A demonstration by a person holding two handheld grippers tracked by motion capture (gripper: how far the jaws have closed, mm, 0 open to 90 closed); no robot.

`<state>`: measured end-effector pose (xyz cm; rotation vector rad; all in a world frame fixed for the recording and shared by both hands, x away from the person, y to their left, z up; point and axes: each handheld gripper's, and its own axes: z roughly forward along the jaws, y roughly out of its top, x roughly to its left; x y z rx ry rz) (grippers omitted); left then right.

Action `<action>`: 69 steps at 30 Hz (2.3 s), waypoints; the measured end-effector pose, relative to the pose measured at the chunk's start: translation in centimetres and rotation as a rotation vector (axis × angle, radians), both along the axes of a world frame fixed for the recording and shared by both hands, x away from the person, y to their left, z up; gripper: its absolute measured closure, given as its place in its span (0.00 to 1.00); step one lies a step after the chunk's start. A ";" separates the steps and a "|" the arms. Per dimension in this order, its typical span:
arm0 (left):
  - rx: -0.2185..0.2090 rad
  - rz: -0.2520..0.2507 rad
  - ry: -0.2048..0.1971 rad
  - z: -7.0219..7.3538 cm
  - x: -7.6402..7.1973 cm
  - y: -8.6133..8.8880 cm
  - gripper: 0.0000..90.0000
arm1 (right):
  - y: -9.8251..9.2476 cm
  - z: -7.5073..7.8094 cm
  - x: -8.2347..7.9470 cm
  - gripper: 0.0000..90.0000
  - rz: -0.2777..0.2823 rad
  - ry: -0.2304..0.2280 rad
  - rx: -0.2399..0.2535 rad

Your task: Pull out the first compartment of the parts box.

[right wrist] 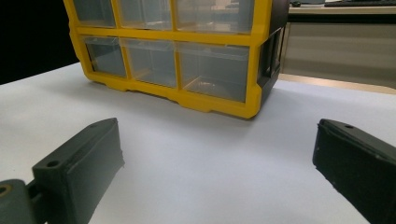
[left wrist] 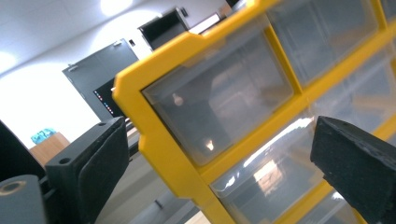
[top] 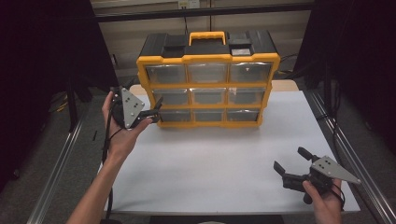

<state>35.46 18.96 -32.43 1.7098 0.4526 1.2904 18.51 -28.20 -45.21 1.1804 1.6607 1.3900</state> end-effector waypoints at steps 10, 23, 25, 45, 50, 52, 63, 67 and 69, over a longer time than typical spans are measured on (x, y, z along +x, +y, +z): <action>0.168 0.037 -0.129 0.9 0.4 -0.5 0.06 | 0.2 0.0 0.1 0.01 0.015 0.005 -0.009; 0.475 0.117 -0.327 1.3 1.3 -1.5 0.07 | 0.2 0.0 0.0 0.01 0.020 0.006 -0.012; 0.497 0.119 -0.328 1.2 1.4 -1.6 0.08 | 0.2 0.0 0.0 0.01 0.025 0.002 -0.015; 0.768 0.216 -0.408 -0.1 3.0 -3.1 0.46 | 0.2 0.0 0.0 0.01 0.029 0.004 -0.018; 0.777 0.231 -0.385 -0.6 3.7 -3.2 0.56 | 0.3 0.0 0.0 0.01 0.032 -0.001 -0.020; 0.792 0.237 -0.400 -0.7 3.9 -3.3 0.57 | 0.2 0.0 0.0 0.01 0.032 0.003 -0.019; 0.850 0.252 -0.433 -0.2 4.1 -3.5 0.70 | 0.3 -0.1 0.1 0.01 0.052 0.015 -0.020; 0.883 0.284 -0.445 -0.4 3.9 -3.8 0.74 | 0.3 -0.1 0.1 0.01 0.055 0.013 -0.022; 0.882 0.285 -0.459 -0.3 3.9 -3.8 0.79 | 0.3 -0.1 0.1 0.01 0.049 0.009 -0.017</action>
